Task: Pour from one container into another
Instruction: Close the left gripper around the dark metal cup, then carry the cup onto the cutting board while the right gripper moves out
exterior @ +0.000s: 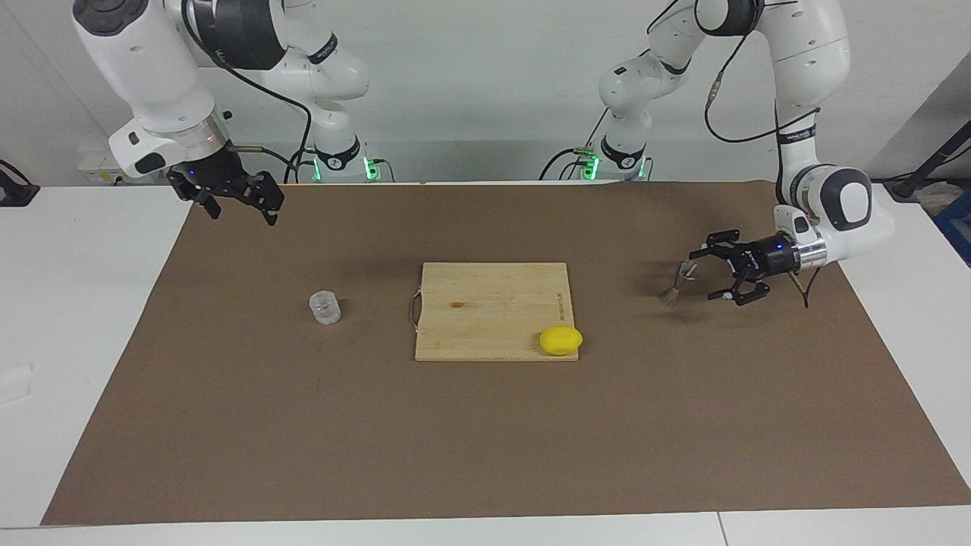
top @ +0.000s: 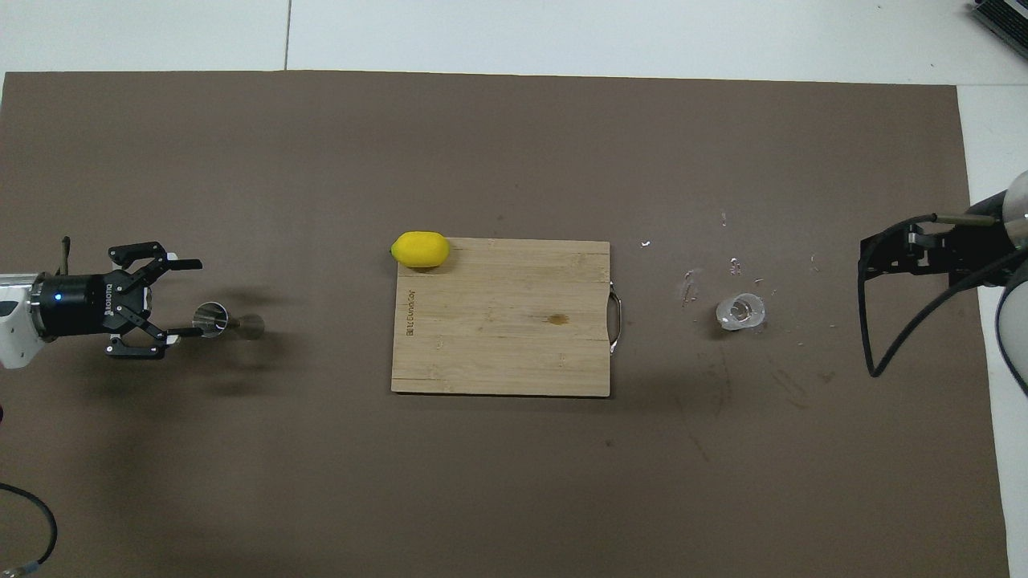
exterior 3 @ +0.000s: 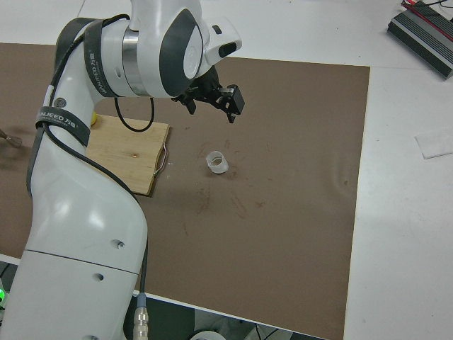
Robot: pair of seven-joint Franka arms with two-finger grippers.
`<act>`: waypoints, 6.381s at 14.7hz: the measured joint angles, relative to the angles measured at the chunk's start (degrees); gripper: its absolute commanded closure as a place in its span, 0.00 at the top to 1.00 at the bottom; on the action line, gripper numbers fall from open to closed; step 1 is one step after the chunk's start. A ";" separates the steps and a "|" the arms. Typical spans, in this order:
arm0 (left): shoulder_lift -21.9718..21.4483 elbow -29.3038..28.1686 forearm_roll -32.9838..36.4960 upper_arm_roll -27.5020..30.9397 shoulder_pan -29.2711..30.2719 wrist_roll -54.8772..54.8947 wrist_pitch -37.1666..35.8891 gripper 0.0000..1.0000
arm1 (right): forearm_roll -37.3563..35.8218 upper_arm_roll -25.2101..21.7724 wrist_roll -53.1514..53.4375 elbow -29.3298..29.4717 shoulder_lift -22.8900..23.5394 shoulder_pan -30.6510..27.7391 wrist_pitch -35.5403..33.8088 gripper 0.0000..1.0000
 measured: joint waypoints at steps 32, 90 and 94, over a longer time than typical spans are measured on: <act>2.67 -3.66 -1.28 -0.61 2.33 10.42 -2.48 0.92 | 0.00 0.00 0.00 0.00 0.00 0.00 0.00 1.00; -7.42 -8.60 -58.18 -1.79 -53.69 12.47 39.65 0.52 | 9.53 0.03 47.47 -7.00 0.50 -1.77 8.57 0.92; -6.34 -9.27 -63.11 -1.65 -56.18 15.07 41.54 0.54 | 13.30 -0.03 57.94 -10.22 2.44 -2.31 10.35 0.92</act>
